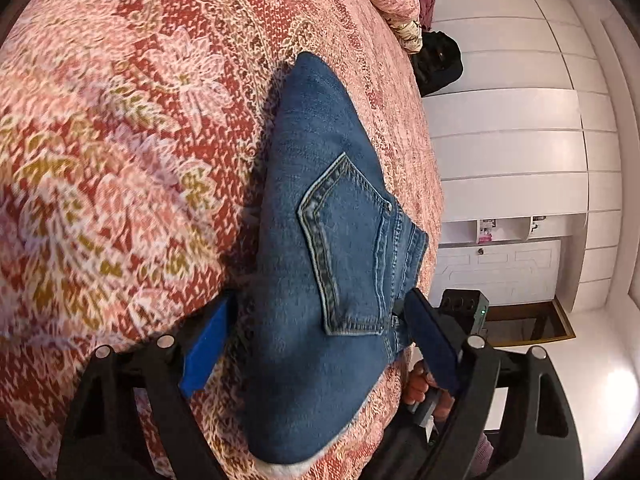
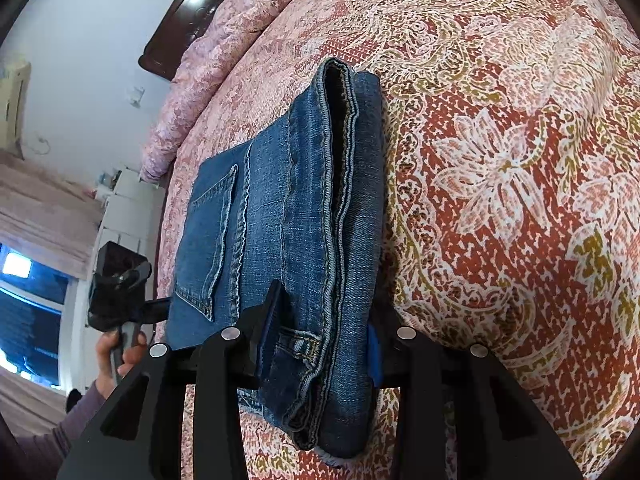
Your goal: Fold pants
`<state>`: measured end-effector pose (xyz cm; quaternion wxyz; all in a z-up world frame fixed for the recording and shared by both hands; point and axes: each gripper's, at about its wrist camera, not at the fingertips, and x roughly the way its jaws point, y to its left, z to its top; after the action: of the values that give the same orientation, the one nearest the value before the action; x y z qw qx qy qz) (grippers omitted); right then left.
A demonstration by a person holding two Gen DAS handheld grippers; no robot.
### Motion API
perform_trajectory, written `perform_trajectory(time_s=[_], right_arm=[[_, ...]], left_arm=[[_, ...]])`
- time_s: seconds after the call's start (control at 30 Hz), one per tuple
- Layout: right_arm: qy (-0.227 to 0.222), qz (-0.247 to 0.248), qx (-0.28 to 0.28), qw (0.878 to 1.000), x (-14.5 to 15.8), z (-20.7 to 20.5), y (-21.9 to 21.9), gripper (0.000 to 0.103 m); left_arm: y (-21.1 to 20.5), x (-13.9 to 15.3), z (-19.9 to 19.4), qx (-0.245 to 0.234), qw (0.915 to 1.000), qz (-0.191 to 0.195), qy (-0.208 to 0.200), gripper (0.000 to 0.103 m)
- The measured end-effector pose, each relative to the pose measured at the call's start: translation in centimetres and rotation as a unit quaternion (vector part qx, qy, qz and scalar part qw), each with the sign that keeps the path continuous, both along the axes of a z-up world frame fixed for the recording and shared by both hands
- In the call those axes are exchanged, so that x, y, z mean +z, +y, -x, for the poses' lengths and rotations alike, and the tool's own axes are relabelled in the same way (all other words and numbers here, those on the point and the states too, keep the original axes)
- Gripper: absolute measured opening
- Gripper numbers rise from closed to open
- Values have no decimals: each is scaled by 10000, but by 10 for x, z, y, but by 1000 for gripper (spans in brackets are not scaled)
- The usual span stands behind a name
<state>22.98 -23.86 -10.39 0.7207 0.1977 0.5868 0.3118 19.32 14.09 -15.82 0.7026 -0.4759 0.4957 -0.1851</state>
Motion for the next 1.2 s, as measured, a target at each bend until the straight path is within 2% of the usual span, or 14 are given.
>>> perform_trajectory(time_s=[0.07,0.1,0.13,0.17,0.23,0.27,0.33,0.53,0.73,0.87,1.0,1.1,1.17,1.2], right_arm=[[27,-34,-28,10000,0,-3,-1,34],[18,32,-13,10000,2,-3,1,34],[-63,172,58,9998,6,-1,4,34],[-149,314,128,9993,11,-1,8,32],[-367,596,280,9972,25,3,20,23],[-480,708,362,9957,32,4,25,22],[-714,900,466,9923,49,7,35,20],[-1300,1035,718,9835,89,9,54,19],[-1619,719,710,9816,118,-12,66,19],[-1759,579,709,9801,124,-41,82,19],[-1774,482,651,9808,114,-75,103,19],[-1567,435,515,9853,93,-96,113,19],[-1341,538,433,9886,72,-105,117,19],[-1091,608,395,9914,52,-110,118,19]], left_arm=[[-7,1,-4,-93,9999,-116,14,80],[-14,3,-8,-200,9997,-163,7,51],[-26,5,-11,-378,9990,-230,68,41],[-34,8,-10,-467,9966,-667,109,32],[-39,14,-10,-468,9956,-815,72,24],[-41,17,-9,-444,9952,-868,71,21],[-49,30,-9,-451,9921,-1166,-28,19],[-55,71,-3,-392,9909,-1157,-565,17],[-30,116,-14,-265,9839,-1345,-1144,17],[-9,130,-35,-99,9820,-1451,-1208,18],[14,123,-60,135,9819,-1495,-1154,18],[30,102,-72,269,9830,-1506,-1016,18],[36,76,-81,298,9851,-1529,-725,20],[37,64,-85,302,9854,-1597,-503,24]])
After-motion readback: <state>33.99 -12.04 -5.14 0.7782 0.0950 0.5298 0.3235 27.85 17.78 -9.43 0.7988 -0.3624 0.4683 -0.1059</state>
